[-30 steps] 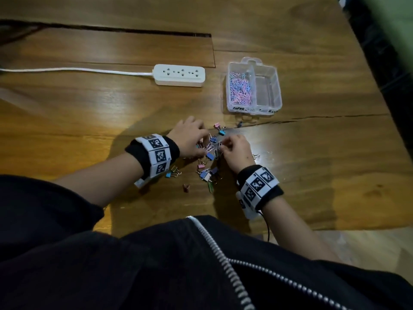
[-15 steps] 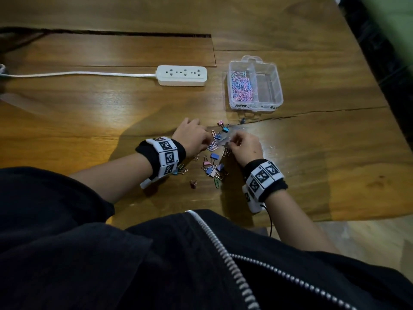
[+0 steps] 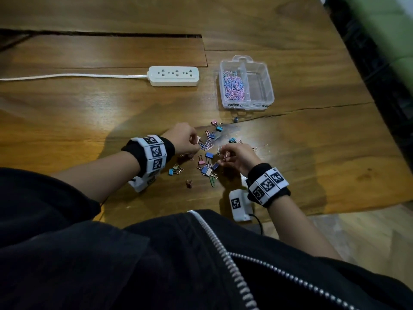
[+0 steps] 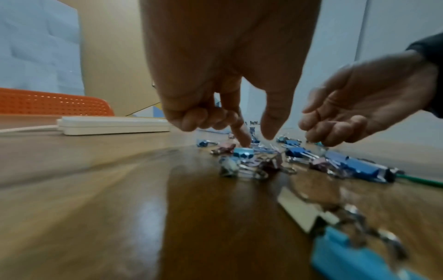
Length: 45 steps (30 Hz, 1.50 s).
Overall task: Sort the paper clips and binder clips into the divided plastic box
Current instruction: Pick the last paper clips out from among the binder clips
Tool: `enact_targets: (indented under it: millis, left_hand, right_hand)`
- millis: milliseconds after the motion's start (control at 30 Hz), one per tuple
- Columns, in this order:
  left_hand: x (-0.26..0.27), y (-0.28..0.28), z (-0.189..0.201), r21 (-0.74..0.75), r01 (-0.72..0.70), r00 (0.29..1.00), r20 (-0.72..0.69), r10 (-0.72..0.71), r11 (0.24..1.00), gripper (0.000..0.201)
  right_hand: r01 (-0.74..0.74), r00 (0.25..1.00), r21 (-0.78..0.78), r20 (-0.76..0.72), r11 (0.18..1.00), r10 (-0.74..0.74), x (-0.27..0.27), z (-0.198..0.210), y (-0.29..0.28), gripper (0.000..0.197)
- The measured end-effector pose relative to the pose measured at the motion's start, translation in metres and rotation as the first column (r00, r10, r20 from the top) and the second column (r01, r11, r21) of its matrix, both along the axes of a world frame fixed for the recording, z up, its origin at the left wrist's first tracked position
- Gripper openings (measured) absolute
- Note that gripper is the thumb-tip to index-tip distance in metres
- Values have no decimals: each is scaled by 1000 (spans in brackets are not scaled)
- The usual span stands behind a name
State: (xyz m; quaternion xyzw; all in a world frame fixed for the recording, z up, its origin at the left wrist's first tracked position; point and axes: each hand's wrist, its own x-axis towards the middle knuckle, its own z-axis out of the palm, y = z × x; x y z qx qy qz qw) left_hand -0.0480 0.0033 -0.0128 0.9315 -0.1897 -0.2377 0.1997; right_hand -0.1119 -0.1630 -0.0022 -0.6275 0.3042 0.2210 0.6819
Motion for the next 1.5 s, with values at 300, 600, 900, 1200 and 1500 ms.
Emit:
enact_targets:
  millis: [300, 600, 900, 1200, 1500]
  left_hand:
    - [-4, -7, -7, 99, 79, 990, 108, -90, 992, 34]
    - [4, 8, -8, 82, 94, 995, 37, -97, 992, 30]
    - [1, 4, -11, 192, 154, 988, -5, -156, 969, 20]
    - [6, 10, 0, -155, -211, 932, -331, 151, 965, 28]
    - [6, 15, 11, -291, -540, 719, -647, 253, 790, 15]
  right_hand:
    - [-238, 934, -760, -8, 605, 357, 10, -8, 7, 29]
    - [-301, 842, -869, -49, 394, 537, 10, -1, 21, 21]
    - [-232, 888, -798, 59, 557, 455, 10, -8, 13, 18]
    - [-83, 982, -495, 107, 865, 155, 10, -14, -5, 30]
    - [95, 990, 217, 77, 972, -114, 1, 2, -18, 26]
